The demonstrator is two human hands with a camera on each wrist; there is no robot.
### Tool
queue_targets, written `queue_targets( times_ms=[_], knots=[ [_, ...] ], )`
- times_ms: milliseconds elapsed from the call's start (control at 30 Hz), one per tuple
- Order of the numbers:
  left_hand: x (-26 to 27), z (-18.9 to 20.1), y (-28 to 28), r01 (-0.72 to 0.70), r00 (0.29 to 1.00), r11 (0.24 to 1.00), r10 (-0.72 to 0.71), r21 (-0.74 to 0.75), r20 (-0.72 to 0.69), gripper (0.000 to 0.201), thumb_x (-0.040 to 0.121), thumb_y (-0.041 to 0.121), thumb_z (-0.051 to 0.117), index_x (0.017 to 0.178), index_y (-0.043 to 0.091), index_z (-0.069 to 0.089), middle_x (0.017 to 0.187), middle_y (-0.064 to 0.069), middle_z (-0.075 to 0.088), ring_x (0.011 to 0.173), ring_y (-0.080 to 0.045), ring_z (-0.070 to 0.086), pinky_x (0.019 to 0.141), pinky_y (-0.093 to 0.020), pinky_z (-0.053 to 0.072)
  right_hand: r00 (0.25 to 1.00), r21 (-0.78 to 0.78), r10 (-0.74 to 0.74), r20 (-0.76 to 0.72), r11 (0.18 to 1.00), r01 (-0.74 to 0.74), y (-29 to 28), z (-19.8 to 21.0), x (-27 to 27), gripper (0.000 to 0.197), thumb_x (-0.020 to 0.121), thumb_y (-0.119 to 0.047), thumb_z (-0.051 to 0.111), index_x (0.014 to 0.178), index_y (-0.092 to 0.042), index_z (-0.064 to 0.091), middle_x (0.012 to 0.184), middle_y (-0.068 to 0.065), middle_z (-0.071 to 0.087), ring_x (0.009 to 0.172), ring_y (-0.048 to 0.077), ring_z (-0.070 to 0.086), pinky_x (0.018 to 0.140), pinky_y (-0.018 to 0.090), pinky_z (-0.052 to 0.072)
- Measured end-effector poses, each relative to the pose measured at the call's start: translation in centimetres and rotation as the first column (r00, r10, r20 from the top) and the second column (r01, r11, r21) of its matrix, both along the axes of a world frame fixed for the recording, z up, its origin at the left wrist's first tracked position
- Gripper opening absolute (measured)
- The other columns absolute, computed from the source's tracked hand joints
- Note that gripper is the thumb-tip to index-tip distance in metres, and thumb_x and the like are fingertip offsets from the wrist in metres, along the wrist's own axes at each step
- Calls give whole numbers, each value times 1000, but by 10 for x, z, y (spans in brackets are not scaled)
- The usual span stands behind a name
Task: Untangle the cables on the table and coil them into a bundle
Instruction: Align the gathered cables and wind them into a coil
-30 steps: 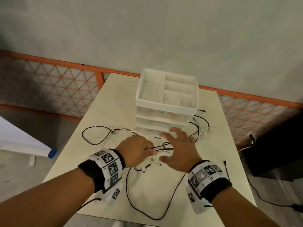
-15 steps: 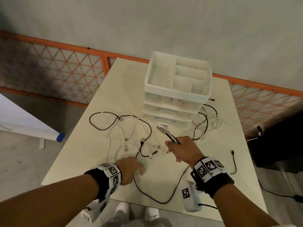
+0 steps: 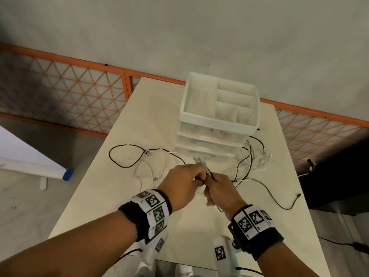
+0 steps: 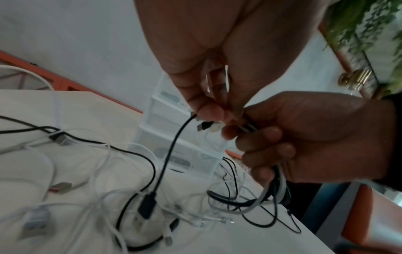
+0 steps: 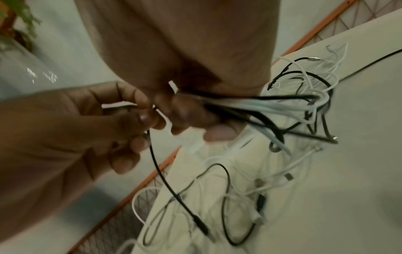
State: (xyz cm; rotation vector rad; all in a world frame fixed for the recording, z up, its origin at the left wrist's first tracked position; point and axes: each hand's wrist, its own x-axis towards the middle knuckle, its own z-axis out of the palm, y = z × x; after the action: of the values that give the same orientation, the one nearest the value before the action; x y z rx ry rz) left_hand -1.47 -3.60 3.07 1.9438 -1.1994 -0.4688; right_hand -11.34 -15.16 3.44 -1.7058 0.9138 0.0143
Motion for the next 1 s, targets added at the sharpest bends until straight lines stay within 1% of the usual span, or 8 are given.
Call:
queue_targets(
  times_ms=[133, 333, 567, 700, 767, 900, 933, 1000],
  knots=[
    [20, -17, 6, -102, 993, 989, 96, 108, 62, 7, 95, 17, 54, 95, 19, 61, 92, 2, 68, 81, -22, 63, 71, -33, 50, 980, -45, -141, 137, 988, 148, -12, 24, -1, 38, 98, -36, 59, 70, -11, 63, 47, -2, 36, 42, 13, 32, 47, 28, 32],
    [57, -24, 21, -121, 992, 984, 117, 129, 38, 22, 99, 27, 51, 102, 21, 72, 90, -5, 64, 83, -26, 62, 79, -34, 48, 983, -10, -93, 156, 995, 96, -18, 37, -20, 38, 100, -30, 58, 72, -6, 66, 50, 2, 35, 46, 15, 30, 46, 25, 31],
    [40, 19, -6, 161, 948, 933, -237, 322, 213, 29, 100, 15, 45, 118, 21, 67, 101, -7, 49, 91, -28, 57, 81, -35, 48, 995, -9, 87, 46, 996, -86, -5, 34, -12, 34, 101, -29, 57, 82, -4, 71, 51, 0, 51, 46, 12, 43, 49, 25, 37],
    [27, 35, -22, -5, 997, 984, 20, 179, -80, 29, 93, 10, 48, 121, 16, 46, 95, -3, 60, 76, -15, 56, 63, -23, 43, 985, -19, 39, 168, 999, -36, -13, 36, -4, 30, 100, -25, 59, 75, -10, 67, 50, -6, 37, 47, 12, 32, 50, 31, 29],
    [31, 39, -25, -192, 915, 974, 223, 122, -338, 30, 94, 11, 46, 124, 18, 43, 89, -2, 61, 71, -14, 56, 60, -23, 44, 977, 32, 31, 211, 999, -38, -21, 37, -9, 32, 100, -25, 59, 72, -12, 65, 52, -5, 31, 50, 13, 27, 52, 32, 24],
    [32, 56, -40, -418, 386, 908, 218, 41, -896, 25, 97, 19, 48, 119, 11, 56, 98, -19, 64, 81, -26, 60, 70, -36, 51, 951, 65, 129, 279, 986, -153, -32, 39, -18, 31, 99, -24, 61, 70, -14, 65, 54, -2, 31, 50, 14, 26, 52, 33, 22],
    [29, 61, -43, -401, 322, 915, 169, 27, -932, 27, 98, 27, 50, 115, 10, 61, 100, -21, 67, 83, -29, 63, 76, -39, 51, 945, 50, 158, 286, 982, -179, -32, 40, -17, 31, 99, -22, 61, 70, -14, 66, 54, -1, 33, 49, 14, 28, 52, 32, 24],
    [19, 63, -54, -316, 361, 949, 123, 3, -925, 40, 99, 41, 48, 113, 7, 66, 101, -19, 72, 89, -32, 67, 83, -41, 53, 935, 15, 194, 296, 978, -208, -35, 41, -16, 29, 99, -17, 61, 71, -12, 66, 50, -6, 39, 46, 12, 33, 51, 27, 27]
  ],
)
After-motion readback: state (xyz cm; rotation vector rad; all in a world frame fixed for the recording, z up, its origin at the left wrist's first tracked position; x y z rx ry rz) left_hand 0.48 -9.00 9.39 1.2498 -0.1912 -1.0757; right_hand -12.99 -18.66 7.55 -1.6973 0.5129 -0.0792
